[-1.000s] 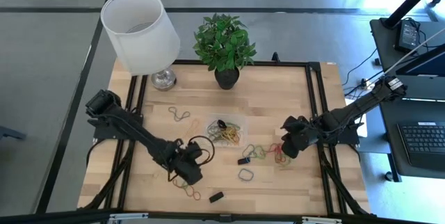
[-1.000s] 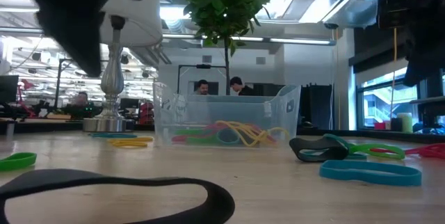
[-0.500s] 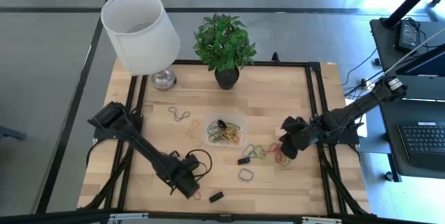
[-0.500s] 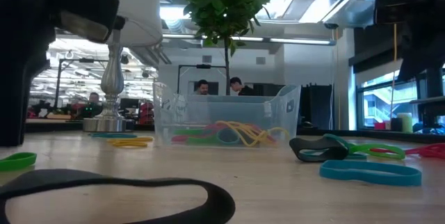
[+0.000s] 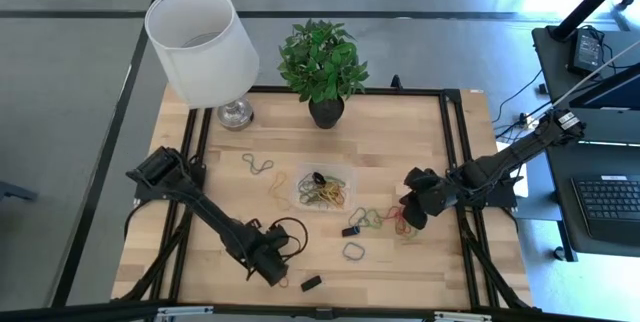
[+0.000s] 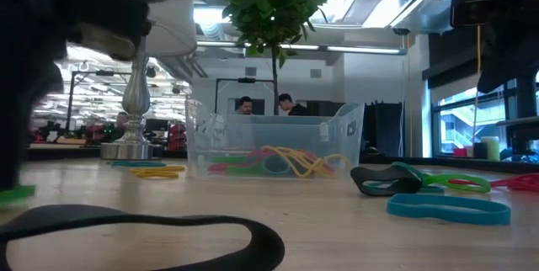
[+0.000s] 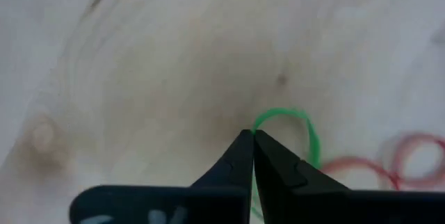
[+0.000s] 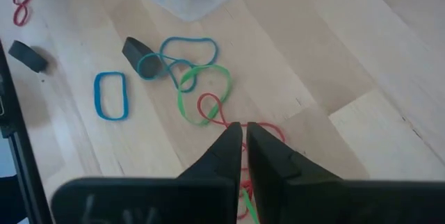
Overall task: Pick and place rubber bands into bin
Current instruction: Put the bottom green rubber band into the transparent container
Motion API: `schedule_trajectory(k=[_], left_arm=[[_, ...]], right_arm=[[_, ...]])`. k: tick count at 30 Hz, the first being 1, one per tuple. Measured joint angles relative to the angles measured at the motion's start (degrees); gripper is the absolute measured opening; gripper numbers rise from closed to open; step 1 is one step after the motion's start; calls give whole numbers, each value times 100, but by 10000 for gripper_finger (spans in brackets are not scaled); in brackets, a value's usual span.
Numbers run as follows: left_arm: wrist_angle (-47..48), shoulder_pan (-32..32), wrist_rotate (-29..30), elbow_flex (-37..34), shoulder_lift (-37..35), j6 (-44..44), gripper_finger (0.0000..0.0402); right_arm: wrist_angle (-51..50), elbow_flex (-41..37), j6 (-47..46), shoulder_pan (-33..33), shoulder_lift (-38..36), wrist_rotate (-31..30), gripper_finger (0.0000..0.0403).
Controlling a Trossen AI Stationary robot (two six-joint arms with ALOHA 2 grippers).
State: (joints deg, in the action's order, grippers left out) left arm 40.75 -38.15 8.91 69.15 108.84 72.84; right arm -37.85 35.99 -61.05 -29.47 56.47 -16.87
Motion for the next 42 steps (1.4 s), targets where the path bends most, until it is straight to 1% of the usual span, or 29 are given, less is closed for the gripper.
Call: schedule_trajectory(k=[3, 10, 13, 16, 19, 23, 29, 33, 37, 42], left_arm=[[364, 21, 102, 93, -342, -113, 2], [1028, 326, 402, 256, -1167, -511, 2], [1426, 545, 586, 456, -1386, -965, 2], [1812, 828, 790, 802, -1477, -1556, 2], [1946, 1204, 802, 1100, -1471, -2238, 2], [1921, 1783, 968, 1283, -1471, -2886, 2], [1230, 2591, 916, 1302, -1416, -3964, 2], [697, 2968, 687, 1300, -1181, -4484, 2], [327, 3197, 315, 1300, -776, -4844, 2], [293, 3345, -37, 1297, -211, -5010, 2]], right_arm=[[-2, 0, 3, 0, 0, 0, 28], [-4, 0, 107, 0, 0, -1, 28], [-7, 0, 135, 0, 2, -43, 28], [-6, 0, 135, 0, 2, -294, 28], [1, 0, 136, 0, 4, -448, 28], [24, 0, 152, 0, 4, -454, 28], [28, 0, 156, 2, 4, -457, 28], [33, 0, 155, 2, 4, -460, 28], [57, 0, 157, 2, 4, -469, 28], [59, 0, 156, 2, 4, -469, 28]])
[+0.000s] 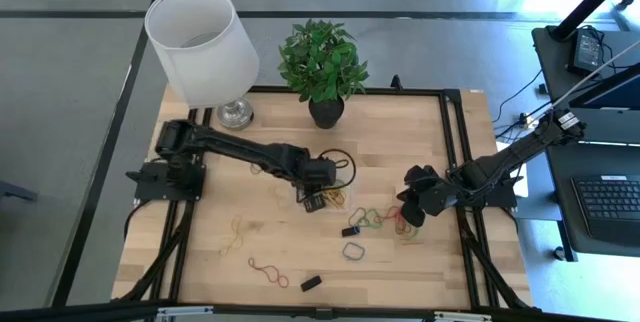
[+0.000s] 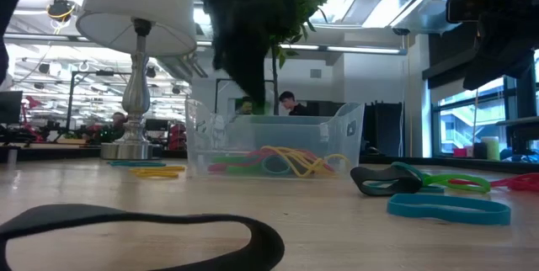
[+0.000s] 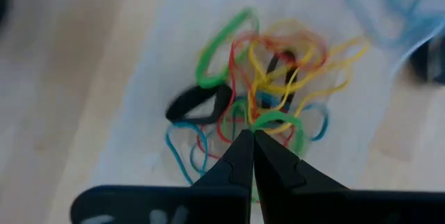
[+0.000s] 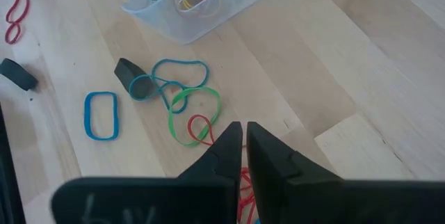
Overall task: Pick and place rubber bands into bin
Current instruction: Put the bottom green rubber band into the transparent container, then put the red rubber band into the transparent container
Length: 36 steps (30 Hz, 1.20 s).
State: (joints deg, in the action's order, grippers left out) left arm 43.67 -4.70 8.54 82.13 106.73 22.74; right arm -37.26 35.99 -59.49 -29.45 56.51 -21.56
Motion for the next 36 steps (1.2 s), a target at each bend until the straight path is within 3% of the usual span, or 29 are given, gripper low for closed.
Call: schedule_trajectory(k=[8, 22, 36], left_arm=[[-26, -59, -106, -3, 438, 199, 16], [196, -49, -77, 285, 315, 187, 116], [273, -284, 333, 322, -790, -394, 82]], right_arm=[[5, 0, 1, 0, 0, 2, 28], [24, 0, 5, 2, 0, 13, 28], [461, 0, 1, 2, -2, 13, 28]])
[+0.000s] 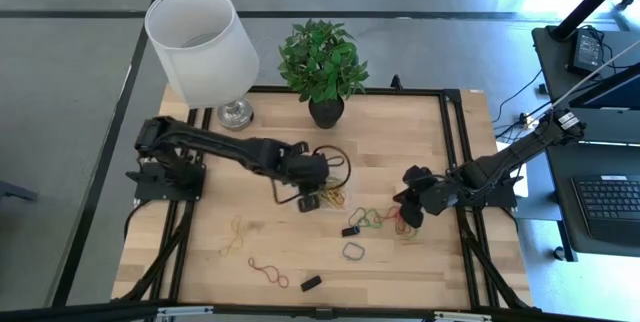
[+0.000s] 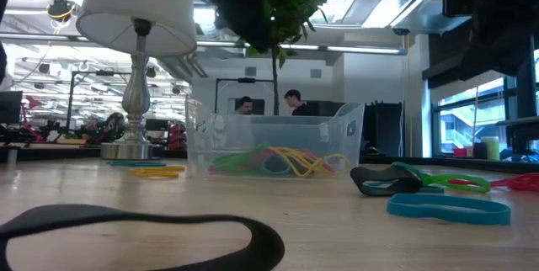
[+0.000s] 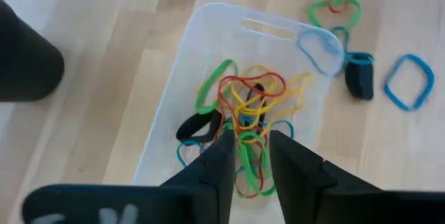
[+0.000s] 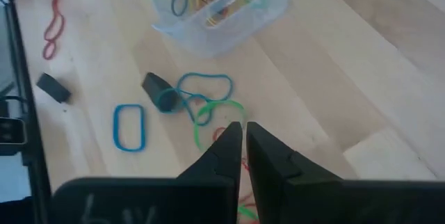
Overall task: Pick and place rubber bands into bin
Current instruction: Put the red rubber band into the transparent container
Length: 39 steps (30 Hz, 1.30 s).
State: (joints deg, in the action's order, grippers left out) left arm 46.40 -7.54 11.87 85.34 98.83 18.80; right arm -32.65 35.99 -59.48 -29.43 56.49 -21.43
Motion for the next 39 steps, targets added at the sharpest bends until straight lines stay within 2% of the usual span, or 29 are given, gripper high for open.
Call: schedule_trajectory(k=[3, 7, 13, 17, 21, 25, 29, 33, 39], left_arm=[[-25, -254, 208, -233, -215, -205, 53], [-374, -559, 262, -902, -600, -228, 8], [-1342, -905, 158, -2374, -1559, 89, 1], [-1748, -1063, 174, -3372, -2441, 342, 2], [-1872, -1113, 217, -4157, -3356, 547, 1], [-1949, -1110, 267, -4750, -4221, 597, 2], [-1959, -1107, 352, -5170, -4940, 503, 2], [-1968, -1107, 357, -5524, -5504, 401, 2], [-1976, -1107, 289, -5960, -6040, 93, 1]], right_arm=[[185, 0, -2, 0, 0, 0, 28], [302, 0, -4, 7, 0, -2, 28], [933, 8, 66, 33, 57, -22, 6], [900, 451, 156, 33, 561, -204, 3], [-190, 1428, 188, 67, 1470, -179, 2], [-1776, 2553, -28, 220, 2438, 212, 2], [-2906, 3275, -489, 418, 3168, 591, 5], [-3322, 3363, -727, 619, 3559, 947, 20], [-3143, 2932, -759, 915, 3740, 1340, 56]])
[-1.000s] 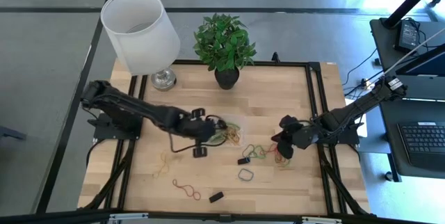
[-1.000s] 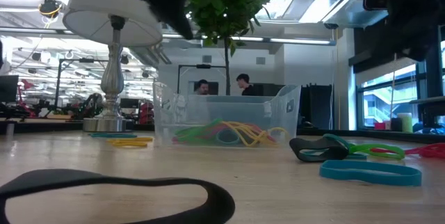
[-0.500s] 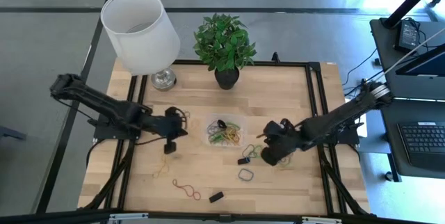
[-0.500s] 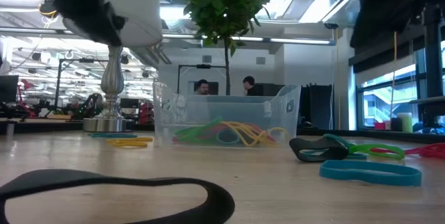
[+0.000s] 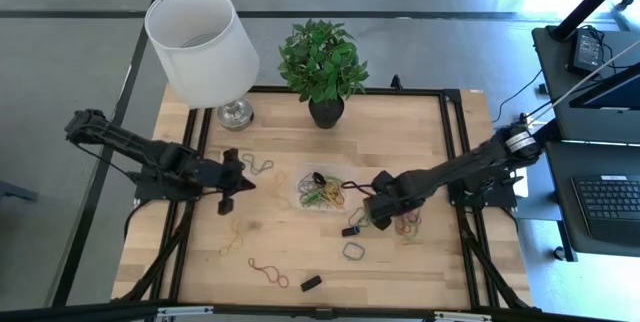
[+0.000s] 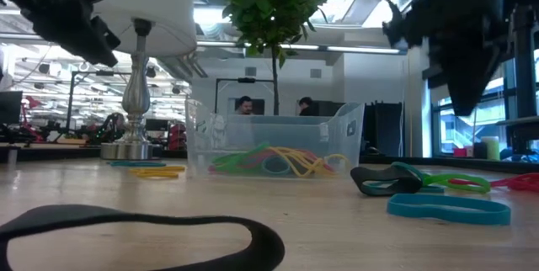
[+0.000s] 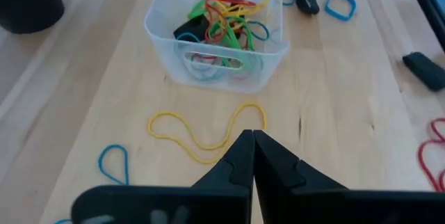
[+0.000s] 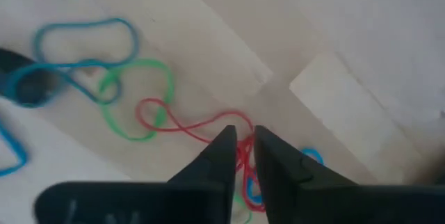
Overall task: Pick and place rubber bands into bin
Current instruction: Put the red rubber band into the transparent container
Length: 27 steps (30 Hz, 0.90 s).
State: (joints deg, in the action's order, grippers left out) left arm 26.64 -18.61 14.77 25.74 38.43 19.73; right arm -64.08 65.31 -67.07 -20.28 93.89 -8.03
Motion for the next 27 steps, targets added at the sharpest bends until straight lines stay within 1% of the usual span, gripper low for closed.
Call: schedule_trajectory(k=[5, 7, 10, 14, 17, 21, 24, 25, 27], left_arm=[[-3, 0, -83, -82, -122, -13, 2], [5, 0, -86, -82, -122, -10, 1], [4, 0, -86, -82, -120, -5, 2], [3, 0, -92, -82, -120, 89, 2], [3, 0, -90, -82, -120, 215, 1], [-13, 0, -85, -82, -120, 369, 3], [-76, 0, -77, -82, -118, 468, 1], [-124, 0, -76, -82, -118, 480, 1], [-213, 0, -74, -82, -118, 476, 2]], right_arm=[[401, -576, 365, 215, -2, 515, 94], [706, -851, 493, 275, -4, 671, 107], [1042, -1167, 653, 315, -7, 722, 121], [1379, -1517, 676, 325, -7, 731, 123], [1735, -1778, 671, 325, -10, 821, 109], [2101, -1986, 590, 301, -55, 827, 71], [2037, -1917, 599, 274, -47, 802, 20], [1928, -1842, 624, 262, -45, 798, 11], [1592, -1656, 648, 227, -9, 664, 11]])
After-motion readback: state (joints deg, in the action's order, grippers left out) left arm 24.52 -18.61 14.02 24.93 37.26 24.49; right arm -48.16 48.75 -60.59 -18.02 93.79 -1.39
